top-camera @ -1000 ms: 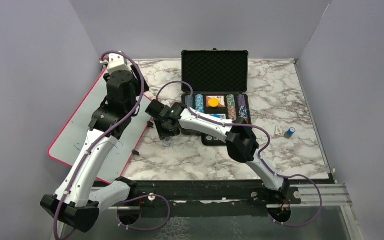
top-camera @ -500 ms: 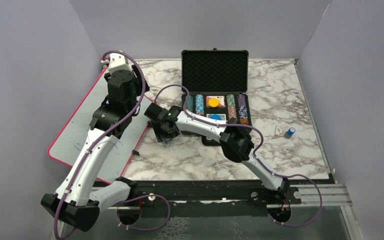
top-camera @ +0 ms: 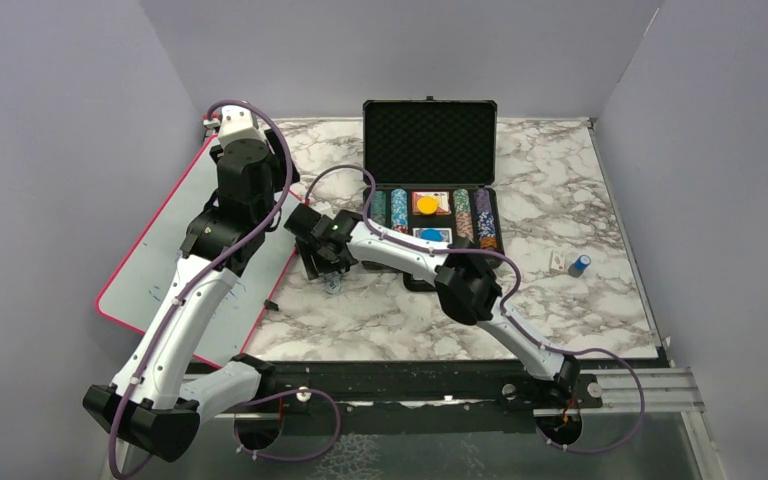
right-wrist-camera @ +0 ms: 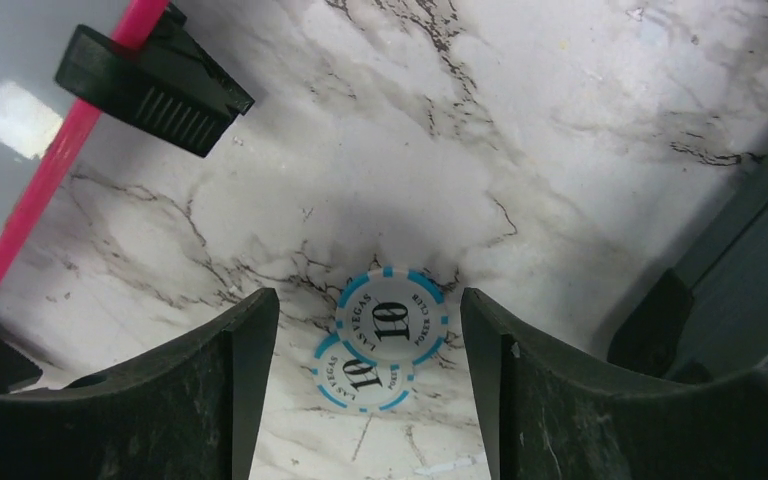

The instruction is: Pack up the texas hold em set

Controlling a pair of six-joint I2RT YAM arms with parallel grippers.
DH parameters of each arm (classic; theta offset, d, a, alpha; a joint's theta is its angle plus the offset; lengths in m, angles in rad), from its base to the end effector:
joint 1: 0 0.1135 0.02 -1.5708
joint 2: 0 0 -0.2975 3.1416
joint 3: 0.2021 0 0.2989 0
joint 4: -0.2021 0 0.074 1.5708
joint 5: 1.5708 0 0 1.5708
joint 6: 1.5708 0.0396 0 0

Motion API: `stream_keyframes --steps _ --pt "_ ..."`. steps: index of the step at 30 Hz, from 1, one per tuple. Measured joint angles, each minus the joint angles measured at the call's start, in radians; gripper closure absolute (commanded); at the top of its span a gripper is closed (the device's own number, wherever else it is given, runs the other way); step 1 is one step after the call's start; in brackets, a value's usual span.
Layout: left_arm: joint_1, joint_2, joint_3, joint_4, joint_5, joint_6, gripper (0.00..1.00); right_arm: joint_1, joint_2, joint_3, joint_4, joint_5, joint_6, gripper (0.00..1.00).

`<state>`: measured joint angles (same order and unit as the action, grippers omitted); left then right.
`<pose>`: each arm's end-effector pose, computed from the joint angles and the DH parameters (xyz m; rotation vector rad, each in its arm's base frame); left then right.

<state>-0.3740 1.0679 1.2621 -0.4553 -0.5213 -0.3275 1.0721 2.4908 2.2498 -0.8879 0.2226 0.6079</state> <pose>0.2465 -0.0755 0.4616 -0.3194 1.7680 -0.0235 0.2963 0.5258 0.1803 -0.5496 2.6170 0.2477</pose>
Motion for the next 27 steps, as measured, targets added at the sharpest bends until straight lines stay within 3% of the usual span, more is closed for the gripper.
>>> stream_keyframes --steps 8,27 --pt "0.001 0.002 0.0 0.0 0.0 0.0 0.34 0.0 0.024 0.023 -0.02 0.008 0.0 0.54" --pt "0.001 0.002 0.0 0.0 0.0 -0.001 0.34 0.002 -0.049 -0.102 0.023 -0.058 -0.052 0.53"
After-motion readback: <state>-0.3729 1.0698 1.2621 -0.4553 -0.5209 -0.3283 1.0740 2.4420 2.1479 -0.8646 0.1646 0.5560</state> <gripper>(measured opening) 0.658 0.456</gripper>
